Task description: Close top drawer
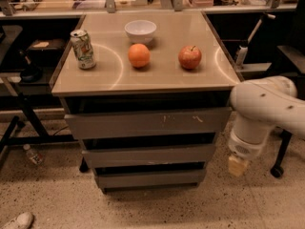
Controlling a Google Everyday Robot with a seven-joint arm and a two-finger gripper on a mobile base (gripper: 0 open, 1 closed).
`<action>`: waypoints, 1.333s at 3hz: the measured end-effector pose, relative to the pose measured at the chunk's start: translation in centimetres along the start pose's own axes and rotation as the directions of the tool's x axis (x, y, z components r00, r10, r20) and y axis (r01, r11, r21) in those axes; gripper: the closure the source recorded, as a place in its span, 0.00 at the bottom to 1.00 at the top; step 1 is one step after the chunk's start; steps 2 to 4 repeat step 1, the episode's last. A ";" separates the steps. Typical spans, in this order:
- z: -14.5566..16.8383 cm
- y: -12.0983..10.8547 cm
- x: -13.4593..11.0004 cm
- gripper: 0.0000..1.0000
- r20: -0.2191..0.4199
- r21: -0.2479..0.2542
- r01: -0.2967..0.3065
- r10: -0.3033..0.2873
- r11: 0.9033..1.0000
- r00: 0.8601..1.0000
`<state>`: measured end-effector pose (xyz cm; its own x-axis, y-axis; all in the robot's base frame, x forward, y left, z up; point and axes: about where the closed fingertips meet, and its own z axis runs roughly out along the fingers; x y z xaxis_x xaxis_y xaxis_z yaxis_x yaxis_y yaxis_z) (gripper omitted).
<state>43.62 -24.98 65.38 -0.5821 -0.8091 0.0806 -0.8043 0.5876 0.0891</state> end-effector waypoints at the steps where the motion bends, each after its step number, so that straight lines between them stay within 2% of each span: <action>1: 0.7 0.9 1.8 0.82 -0.026 -0.021 -0.015 0.015 1.000 1.000; 4: 0.7 0.9 1.8 0.82 -0.026 -0.021 -0.015 0.015 1.000 1.000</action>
Offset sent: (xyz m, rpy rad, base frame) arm 0.0000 0.0000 0.0000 0.0000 0.0000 0.0000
